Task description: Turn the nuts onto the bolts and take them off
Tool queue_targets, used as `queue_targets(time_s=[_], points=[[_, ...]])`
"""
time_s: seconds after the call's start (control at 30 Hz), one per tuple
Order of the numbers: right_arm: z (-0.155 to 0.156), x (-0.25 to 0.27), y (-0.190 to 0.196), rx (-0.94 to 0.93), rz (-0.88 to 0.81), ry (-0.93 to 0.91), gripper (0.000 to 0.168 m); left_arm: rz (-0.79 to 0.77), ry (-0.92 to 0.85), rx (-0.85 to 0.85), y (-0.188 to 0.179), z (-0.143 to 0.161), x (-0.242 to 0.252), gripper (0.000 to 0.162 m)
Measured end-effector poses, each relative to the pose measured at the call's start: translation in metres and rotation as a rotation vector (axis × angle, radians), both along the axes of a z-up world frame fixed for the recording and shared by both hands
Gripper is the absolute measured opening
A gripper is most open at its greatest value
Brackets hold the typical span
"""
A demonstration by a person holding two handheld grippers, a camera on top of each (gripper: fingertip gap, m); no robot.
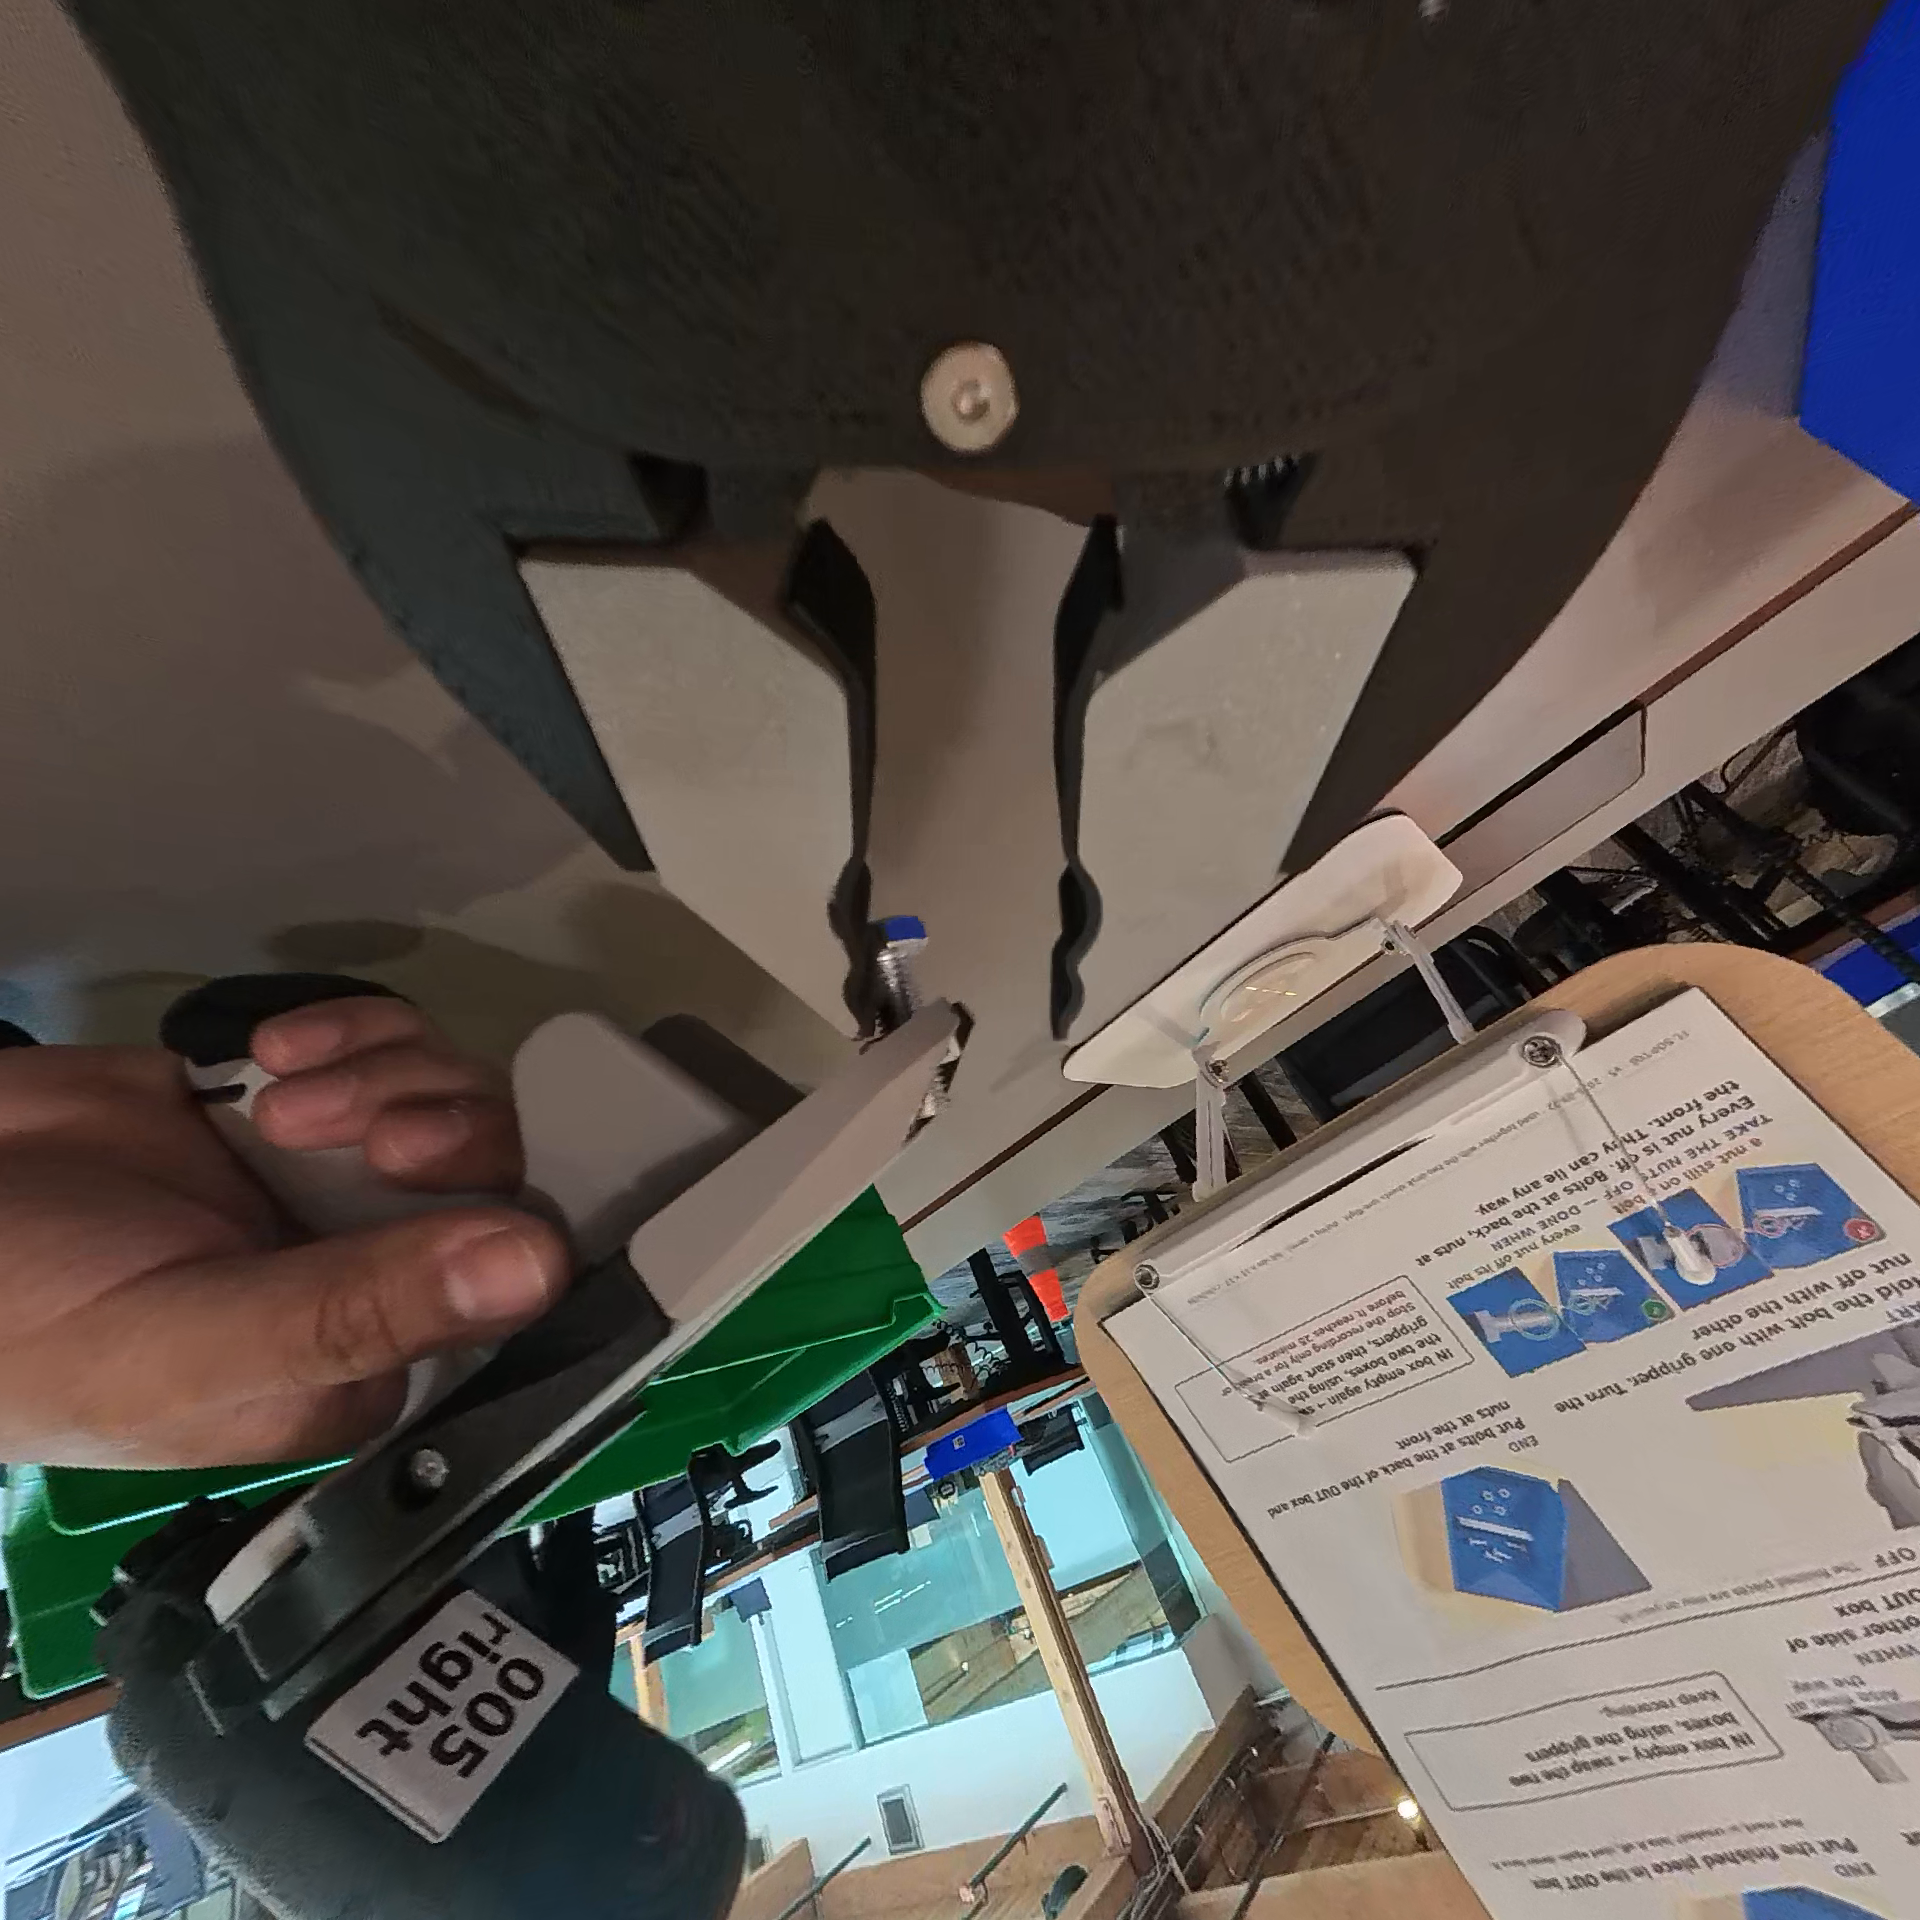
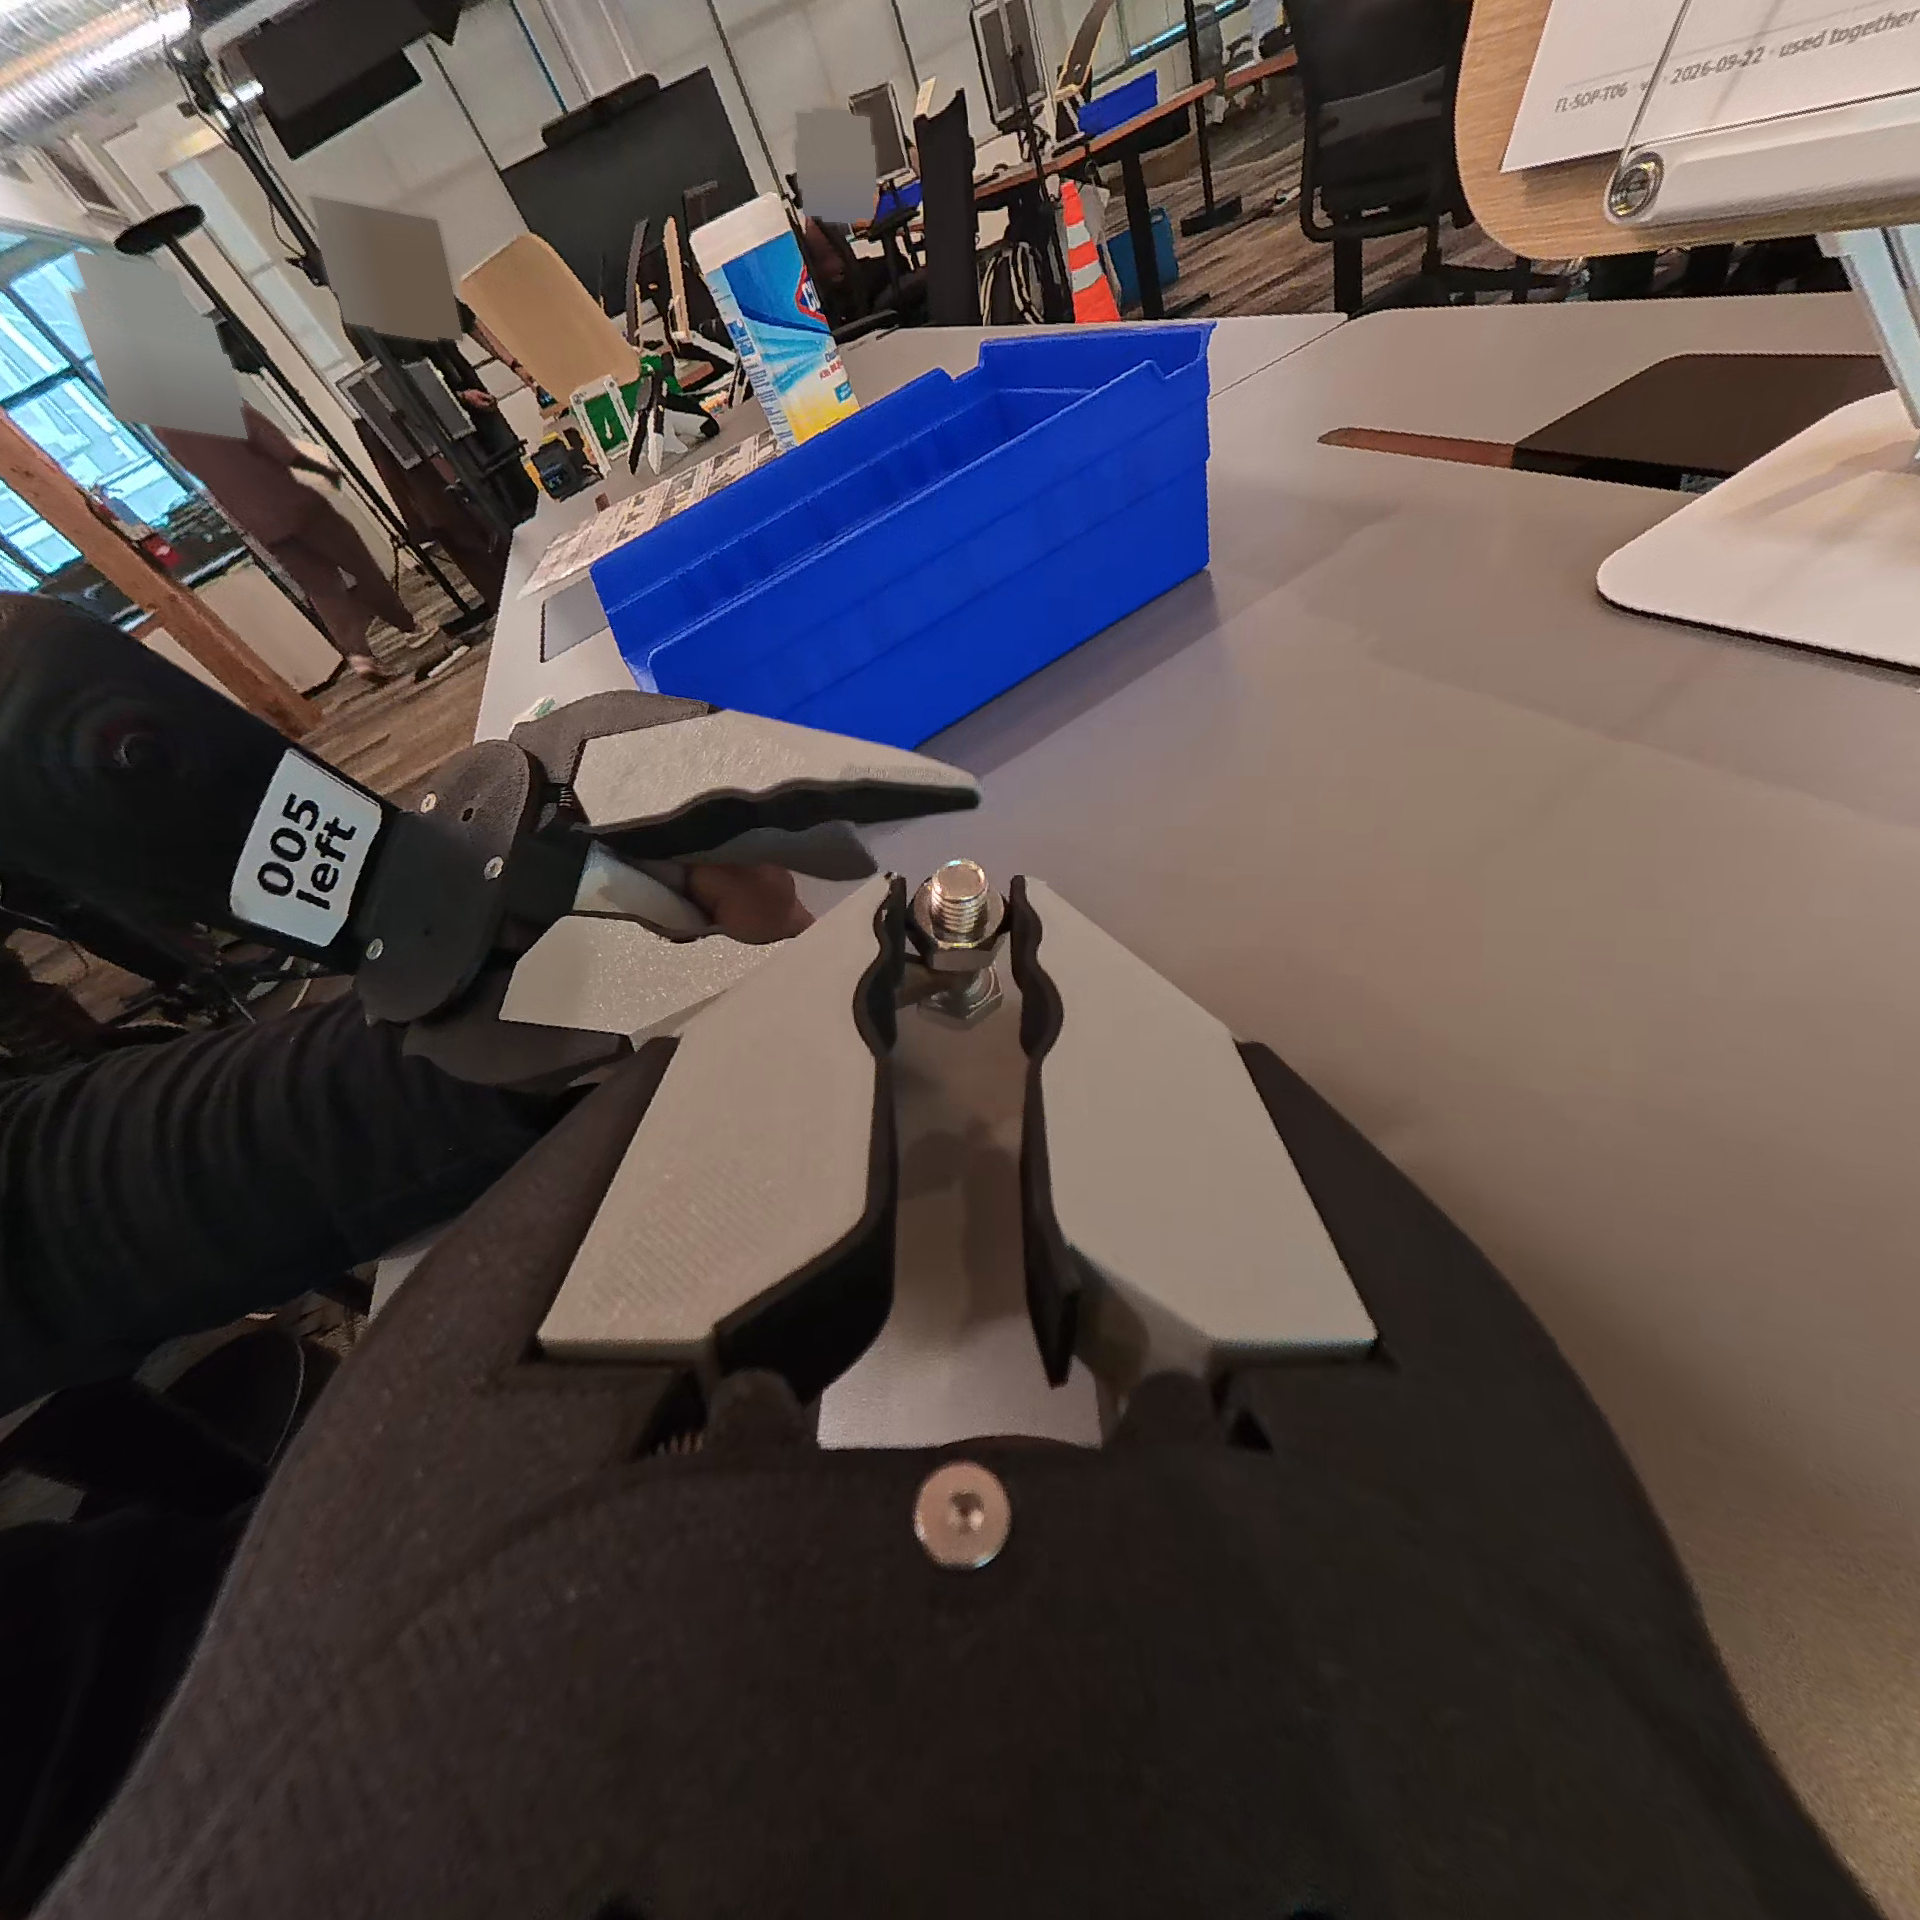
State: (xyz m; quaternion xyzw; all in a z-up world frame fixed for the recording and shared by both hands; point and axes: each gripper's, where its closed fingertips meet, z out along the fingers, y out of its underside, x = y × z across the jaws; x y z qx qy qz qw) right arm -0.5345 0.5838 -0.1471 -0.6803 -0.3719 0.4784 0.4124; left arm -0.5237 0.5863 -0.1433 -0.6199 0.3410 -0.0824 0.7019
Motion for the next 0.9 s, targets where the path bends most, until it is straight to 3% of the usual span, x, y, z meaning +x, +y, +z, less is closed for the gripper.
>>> queue_targets(time_s=[0.23,0.57,0.9], points=[[-0.001,0.001,0.002,0.007,-0.011,-0.006,0.017,0.019,-0.039,-0.04,0.004,0.0,-0.006,0.044],[0.005,0.006,0.006,0.008,-0.037,0.021,0.017,-0.002,-0.03,-0.051,0.002,-0.002,-0.002,0.044],[0.02,0.005,-0.001,0.127,-0.032,0.047,0.017,-0.089,-0.043,-0.096,-0.007,-0.004,0.01,0.044]])
